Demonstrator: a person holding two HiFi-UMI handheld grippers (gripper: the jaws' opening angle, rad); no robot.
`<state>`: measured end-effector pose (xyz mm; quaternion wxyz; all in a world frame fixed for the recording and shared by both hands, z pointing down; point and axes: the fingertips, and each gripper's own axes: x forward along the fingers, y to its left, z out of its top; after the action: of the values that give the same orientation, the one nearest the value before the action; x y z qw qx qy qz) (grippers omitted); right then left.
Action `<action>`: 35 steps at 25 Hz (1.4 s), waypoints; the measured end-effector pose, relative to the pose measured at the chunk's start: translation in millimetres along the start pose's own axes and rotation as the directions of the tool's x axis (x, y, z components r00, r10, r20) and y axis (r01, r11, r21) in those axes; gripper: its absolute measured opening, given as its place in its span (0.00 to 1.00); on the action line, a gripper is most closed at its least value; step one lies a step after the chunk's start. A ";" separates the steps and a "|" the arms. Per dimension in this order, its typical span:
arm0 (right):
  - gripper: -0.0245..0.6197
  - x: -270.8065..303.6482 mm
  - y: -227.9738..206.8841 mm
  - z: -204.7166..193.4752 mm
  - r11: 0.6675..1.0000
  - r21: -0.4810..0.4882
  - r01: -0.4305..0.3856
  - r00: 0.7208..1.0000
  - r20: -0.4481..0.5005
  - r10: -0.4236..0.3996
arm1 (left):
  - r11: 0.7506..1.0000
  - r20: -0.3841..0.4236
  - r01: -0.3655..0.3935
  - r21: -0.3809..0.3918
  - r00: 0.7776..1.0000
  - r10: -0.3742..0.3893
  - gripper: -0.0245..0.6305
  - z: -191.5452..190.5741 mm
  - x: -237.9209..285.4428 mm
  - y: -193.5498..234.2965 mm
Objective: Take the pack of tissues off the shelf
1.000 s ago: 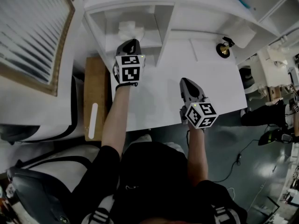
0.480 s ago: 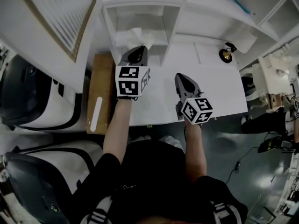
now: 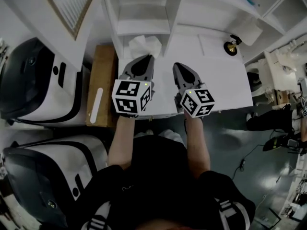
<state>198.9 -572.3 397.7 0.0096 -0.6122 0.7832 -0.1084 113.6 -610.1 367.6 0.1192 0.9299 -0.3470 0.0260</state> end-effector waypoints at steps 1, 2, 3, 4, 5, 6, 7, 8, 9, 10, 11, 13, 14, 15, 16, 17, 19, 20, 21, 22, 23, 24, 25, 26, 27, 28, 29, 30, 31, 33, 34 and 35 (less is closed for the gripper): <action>0.07 -1.1 -0.8 2.1 1.000 -0.003 -0.001 1.000 0.006 0.001 | 1.000 -0.003 0.009 -0.006 1.000 -0.009 0.06 -3.5 -1.5 -6.5; 0.07 -2.9 -2.4 4.2 1.000 -0.006 -0.001 1.000 0.011 0.001 | 1.000 -0.004 0.017 -0.016 1.000 -0.017 0.06 -7.4 -2.7 -13.1; 0.07 -5.2 -4.7 6.0 1.000 -0.009 0.002 1.000 0.015 -0.002 | 0.999 -0.004 0.025 -0.031 1.000 -0.025 0.06 -11.5 -3.7 -19.6; 0.07 -7.8 -7.5 7.6 1.000 -0.010 0.009 1.000 0.019 -0.008 | 0.998 -0.003 0.033 -0.045 0.999 -0.033 0.06 -15.4 -4.5 -25.4; 0.07 -10.4 -10.6 9.0 1.000 -0.009 0.018 1.000 0.023 -0.018 | 0.998 -0.004 0.039 -0.055 0.999 -0.040 0.06 -18.8 -4.7 -30.2; 0.07 -13.0 -13.7 10.3 1.000 -0.007 0.030 0.999 0.026 -0.029 | 0.997 -0.006 0.044 -0.061 0.999 -0.045 0.06 -21.5 -4.4 -34.1; 0.07 -15.5 -16.2 11.4 0.999 -0.005 0.039 0.999 0.029 -0.039 | 0.997 -0.009 0.049 -0.063 0.999 -0.049 0.06 -23.4 -3.8 -37.1; 0.07 -17.9 -18.1 12.3 0.999 -0.005 0.046 0.998 0.032 -0.046 | 0.997 -0.011 0.053 -0.062 0.998 -0.054 0.06 -24.4 -3.1 -39.6; 0.07 -20.1 -19.6 13.2 0.999 -0.006 0.050 0.998 0.036 -0.050 | 0.996 -0.012 0.058 -0.060 0.998 -0.059 0.06 -24.7 -2.3 -42.0; 0.07 -22.3 -20.9 14.2 0.999 -0.009 0.053 0.998 0.040 -0.053 | 0.996 -0.012 0.064 -0.059 0.998 -0.064 0.06 -24.9 -1.4 -44.4; 0.07 -24.4 -22.1 15.3 0.998 -0.013 0.056 0.998 0.044 -0.055 | 0.996 -0.012 0.069 -0.059 0.997 -0.070 0.06 -25.1 -0.6 -46.8; 0.07 -27.8 -23.0 17.2 0.998 -0.025 0.059 0.997 0.048 -0.058 | 0.995 -0.012 0.079 -0.060 0.997 -0.080 0.06 -25.8 0.6 -50.9; 0.07 -28.7 -23.1 17.7 0.998 -0.028 0.059 0.997 0.048 -0.057 | 0.995 -0.012 0.083 -0.061 0.996 -0.084 0.06 -26.3 1.2 -52.4; 0.07 -29.5 -23.4 17.9 0.998 -0.029 0.058 0.997 0.048 -0.057 | 0.994 -0.013 0.086 -0.063 0.996 -0.087 0.06 -27.1 1.9 -53.8; 0.07 -30.5 -24.1 17.8 0.998 -0.028 0.059 0.997 0.048 -0.058 | 0.994 -0.014 0.090 -0.063 0.996 -0.091 0.06 -28.0 2.5 -55.4; 0.07 -31.8 -24.8 17.5 0.998 -0.028 0.061 0.997 0.049 -0.060 | 0.994 -0.014 0.093 -0.063 0.995 -0.094 0.06 -29.0 2.8 -56.9; 0.07 -34.0 -26.0 17.2 0.997 -0.028 0.067 0.997 0.050 -0.065 | 0.993 -0.014 0.099 -0.063 0.995 -0.100 0.06 -30.2 2.7 -59.2; 0.07 -34.7 -26.2 17.4 0.997 -0.029 0.068 0.997 0.050 -0.067 | 0.993 -0.013 0.101 -0.063 0.995 -0.102 0.06 -30.4 2.5 -59.7; 0.07 -35.0 -26.1 17.7 0.997 -0.030 0.068 0.997 0.050 -0.067 | 0.993 -0.012 0.102 -0.064 0.995 -0.103 0.06 -30.2 2.2 -59.8; 0.07 -35.1 -25.7 18.1 0.997 -0.030 0.068 0.997 0.050 -0.066 | 0.993 -0.012 0.103 -0.064 0.995 -0.104 0.06 -29.9 1.8 -59.8; 0.07 -35.4 -25.2 18.6 0.997 -0.030 0.067 0.997 0.051 -0.066 | 0.993 -0.012 0.103 -0.065 0.994 -0.104 0.06 -29.6 1.5 -59.8; 0.07 -35.7 -24.8 19.0 0.997 -0.031 0.066 0.997 0.051 -0.065 | 0.992 -0.012 0.104 -0.065 0.994 -0.105 0.06 -29.4 1.3 -59.9; 0.07 -35.9 -24.4 19.2 0.997 -0.032 0.065 0.997 0.052 -0.063 | 0.992 -0.012 0.103 -0.066 0.994 -0.104 0.06 -28.9 1.2 -59.4; 0.07 -35.8 -23.7 19.4 0.997 -0.034 0.063 0.997 0.052 -0.061 | 0.993 -0.010 0.102 -0.066 0.995 -0.103 0.06 -27.6 1.1 -58.2; 0.07 -35.3 -22.6 19.4 0.997 -0.035 0.061 0.997 0.052 -0.060 | 0.993 -0.007 0.101 -0.065 0.995 -0.101 0.06 -25.8 0.6 -56.4; 0.07 -34.5 -20.7 19.0 0.998 -0.036 0.060 0.997 0.052 -0.058 | 0.993 -0.004 0.100 -0.065 0.995 -0.100 0.06 -23.9 -0.5 -54.2; 0.07 -33.5 -18.3 18.4 0.998 -0.037 0.058 0.997 0.051 -0.056 | 0.993 -0.001 0.098 -0.065 0.995 -0.099 0.06 -22.7 -2.2 -51.7; 0.07 -32.4 -15.6 17.8 0.998 -0.038 0.056 0.997 0.050 -0.054 | 0.993 0.000 0.097 -0.066 0.995 -0.097 0.06 -22.2 -4.1 -49.4; 0.07 -31.3 -13.4 17.5 0.998 -0.039 0.054 0.997 0.049 -0.052 | 0.993 0.000 0.095 -0.067 0.995 -0.095 0.06 -22.3 -5.7 -47.7; 0.07 -30.4 -11.5 18.4 0.998 -0.042 0.050 0.998 0.048 -0.048 | 0.993 -0.001 0.093 -0.068 0.996 -0.093 0.06 -23.1 -7.1 -47.2; 0.07 -30.4 -11.3 19.2 0.998 -0.043 0.048 0.998 0.049 -0.046 | 0.993 -0.001 0.093 -0.068 0.996 -0.093 0.06 -23.4 -7.1 -47.6; 0.07 -30.4 -11.3 20.1 0.998 -0.045 0.046 0.998 0.051 -0.044 | 0.993 -0.001 0.092 -0.068 0.996 -0.092 0.06 -23.7 -6.9 -48.0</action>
<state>220.3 -548.9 376.6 0.0126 -0.6321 0.7711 -0.0753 140.5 -564.9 379.9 0.1525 0.9403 -0.3041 0.0108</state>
